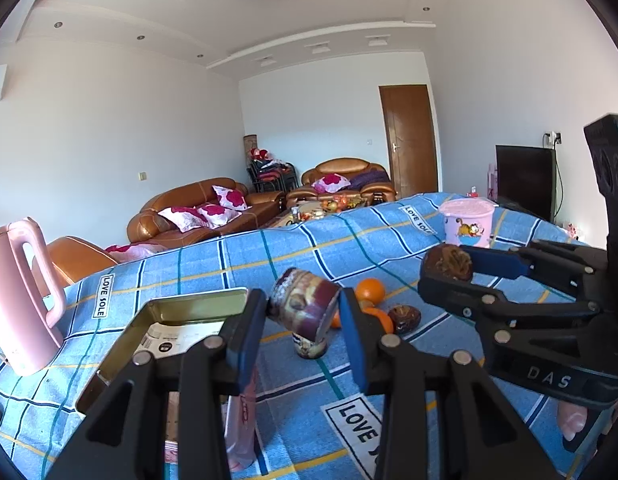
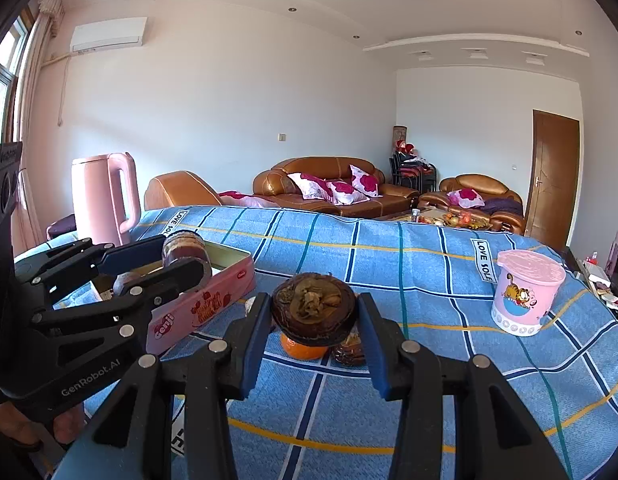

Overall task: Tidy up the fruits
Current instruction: 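Lift the can and brown fruit and carry both toward the pink tin box, then lower the can and brown fruit into the tin and open both tools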

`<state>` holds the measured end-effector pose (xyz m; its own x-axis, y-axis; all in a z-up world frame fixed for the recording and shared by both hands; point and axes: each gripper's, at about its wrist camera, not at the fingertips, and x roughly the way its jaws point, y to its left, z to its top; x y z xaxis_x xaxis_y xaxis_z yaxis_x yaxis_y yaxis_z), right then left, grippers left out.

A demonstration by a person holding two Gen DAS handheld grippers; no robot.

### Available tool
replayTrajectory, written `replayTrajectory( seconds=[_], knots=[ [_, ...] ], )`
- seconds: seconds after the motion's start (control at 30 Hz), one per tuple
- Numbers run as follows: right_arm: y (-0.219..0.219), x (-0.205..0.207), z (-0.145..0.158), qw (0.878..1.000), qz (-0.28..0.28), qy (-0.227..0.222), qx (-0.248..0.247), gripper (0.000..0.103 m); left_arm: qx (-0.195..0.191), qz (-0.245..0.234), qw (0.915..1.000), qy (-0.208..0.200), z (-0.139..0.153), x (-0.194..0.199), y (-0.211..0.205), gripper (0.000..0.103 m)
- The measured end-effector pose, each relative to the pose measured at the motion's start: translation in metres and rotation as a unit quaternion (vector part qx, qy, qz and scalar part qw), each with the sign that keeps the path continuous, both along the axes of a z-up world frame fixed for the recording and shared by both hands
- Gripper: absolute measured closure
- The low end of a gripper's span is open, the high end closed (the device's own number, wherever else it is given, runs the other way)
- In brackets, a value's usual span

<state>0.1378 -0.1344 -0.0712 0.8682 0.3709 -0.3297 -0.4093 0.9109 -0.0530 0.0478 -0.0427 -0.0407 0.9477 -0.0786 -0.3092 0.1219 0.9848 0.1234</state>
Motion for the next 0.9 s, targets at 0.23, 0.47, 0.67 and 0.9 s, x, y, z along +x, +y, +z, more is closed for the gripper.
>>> replayTrajectory(
  seconds=[0.23, 0.47, 0.67, 0.9],
  knots=[
    [0.013, 0.008, 0.002, 1.0, 0.014, 0.014, -0.001, 0.058, 0.002, 0.008, 1.0, 0.004, 0.004, 0.0, 0.011, 0.064],
    [0.032, 0.012, 0.01, 0.999, 0.036, 0.015, -0.005, 0.058, -0.004, 0.035, 0.9991, 0.023, 0.008, 0.006, 0.033, 0.064],
    [0.045, 0.017, 0.018, 0.998, 0.053, 0.018, -0.002, 0.058, -0.013, 0.056, 0.9974, 0.044, 0.01, 0.014, 0.056, 0.064],
    [0.065, 0.02, 0.03, 0.997, 0.071, 0.015, -0.006, 0.058, -0.009, 0.075, 0.9956, 0.054, 0.012, 0.019, 0.078, 0.064]
  ],
)
